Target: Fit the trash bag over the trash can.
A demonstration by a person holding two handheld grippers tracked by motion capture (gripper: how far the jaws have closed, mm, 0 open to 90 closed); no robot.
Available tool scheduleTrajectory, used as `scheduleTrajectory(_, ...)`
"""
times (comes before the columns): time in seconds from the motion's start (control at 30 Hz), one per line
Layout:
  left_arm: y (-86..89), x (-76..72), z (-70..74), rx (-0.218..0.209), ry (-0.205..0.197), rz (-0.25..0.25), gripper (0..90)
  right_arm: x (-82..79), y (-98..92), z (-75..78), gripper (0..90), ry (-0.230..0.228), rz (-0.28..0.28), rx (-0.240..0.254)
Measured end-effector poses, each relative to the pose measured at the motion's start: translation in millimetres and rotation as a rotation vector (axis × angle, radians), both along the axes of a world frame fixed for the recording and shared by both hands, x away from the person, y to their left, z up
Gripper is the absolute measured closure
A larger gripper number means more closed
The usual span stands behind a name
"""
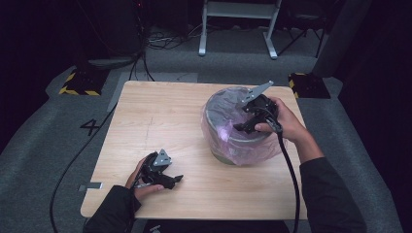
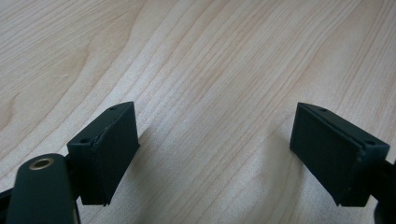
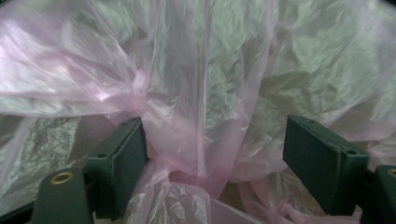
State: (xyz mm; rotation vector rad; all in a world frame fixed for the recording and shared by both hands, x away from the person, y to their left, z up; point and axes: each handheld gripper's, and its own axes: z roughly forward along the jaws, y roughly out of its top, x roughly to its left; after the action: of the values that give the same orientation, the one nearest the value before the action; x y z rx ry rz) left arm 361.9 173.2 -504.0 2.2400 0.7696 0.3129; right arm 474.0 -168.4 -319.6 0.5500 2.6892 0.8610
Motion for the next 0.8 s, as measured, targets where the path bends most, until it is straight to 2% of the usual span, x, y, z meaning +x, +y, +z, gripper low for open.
scheduleTrajectory(0.1, 0.0, -0.1, 0.0, 0.0, 0.001, 0.001, 14.9, 5.0, 2.9, -2.5, 22.0, 0.022, -0.013, -0.046)
scheduleTrajectory(0.33, 0.0, -0.1, 0.0, 0.0, 0.001, 0.002, 14.9, 8.7, 5.9, -5.0, 20.7, 0.066, -0.033, -0.084)
scheduleTrajectory(0.53, 0.0, 0.0, 0.0, 0.0, 0.0, 0.0, 15.0, 10.8, 11.1, -7.4, 17.6, 0.085, -0.039, -0.153)
scheduleTrajectory(0.73, 0.0, 0.0, 0.0, 0.0, 0.001, 0.001, 14.9, 13.7, 13.7, -9.0, 17.2, 0.122, -0.057, -0.189)
scheduleTrajectory(0.8, 0.0, -0.1, 0.0, 0.0, 0.001, 0.001, 14.9, 14.7, 14.1, -9.7, 17.2, 0.125, -0.046, -0.203)
